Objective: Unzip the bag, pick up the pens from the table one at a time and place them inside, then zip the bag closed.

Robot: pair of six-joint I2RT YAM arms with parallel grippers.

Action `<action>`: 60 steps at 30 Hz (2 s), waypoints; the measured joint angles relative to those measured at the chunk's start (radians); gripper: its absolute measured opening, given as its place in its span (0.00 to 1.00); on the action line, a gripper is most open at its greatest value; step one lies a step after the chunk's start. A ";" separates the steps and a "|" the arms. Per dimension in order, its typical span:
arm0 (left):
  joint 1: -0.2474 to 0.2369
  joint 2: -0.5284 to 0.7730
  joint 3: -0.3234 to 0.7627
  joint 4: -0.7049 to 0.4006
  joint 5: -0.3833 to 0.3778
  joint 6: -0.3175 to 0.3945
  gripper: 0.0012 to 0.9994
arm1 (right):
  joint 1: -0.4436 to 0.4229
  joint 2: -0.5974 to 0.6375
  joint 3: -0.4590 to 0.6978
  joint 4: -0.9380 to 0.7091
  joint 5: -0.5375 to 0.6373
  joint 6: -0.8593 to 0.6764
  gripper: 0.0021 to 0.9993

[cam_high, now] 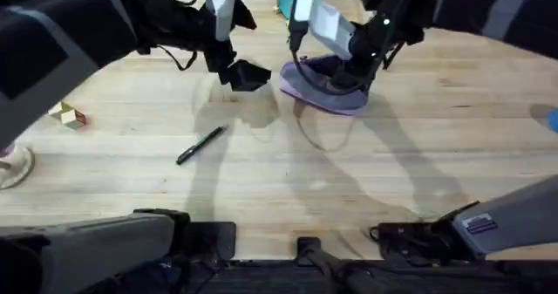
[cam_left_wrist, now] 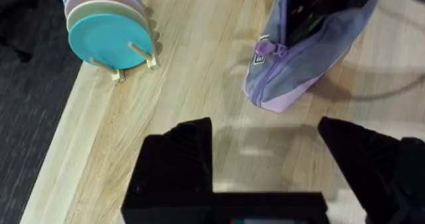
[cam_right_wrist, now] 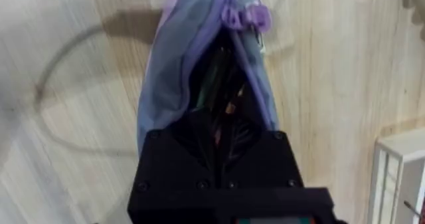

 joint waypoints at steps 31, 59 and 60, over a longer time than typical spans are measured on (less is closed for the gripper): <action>0.000 0.000 0.000 -0.009 -0.007 0.000 0.99 | 0.024 0.006 0.000 -0.100 0.014 0.252 1.00; 0.000 -0.121 0.023 -0.216 -0.377 -0.012 0.99 | 0.024 -0.403 0.015 -0.194 0.002 0.497 1.00; 0.000 -0.123 0.023 -0.226 -0.390 -0.012 0.99 | 0.024 -0.405 0.015 -0.195 0.002 0.520 1.00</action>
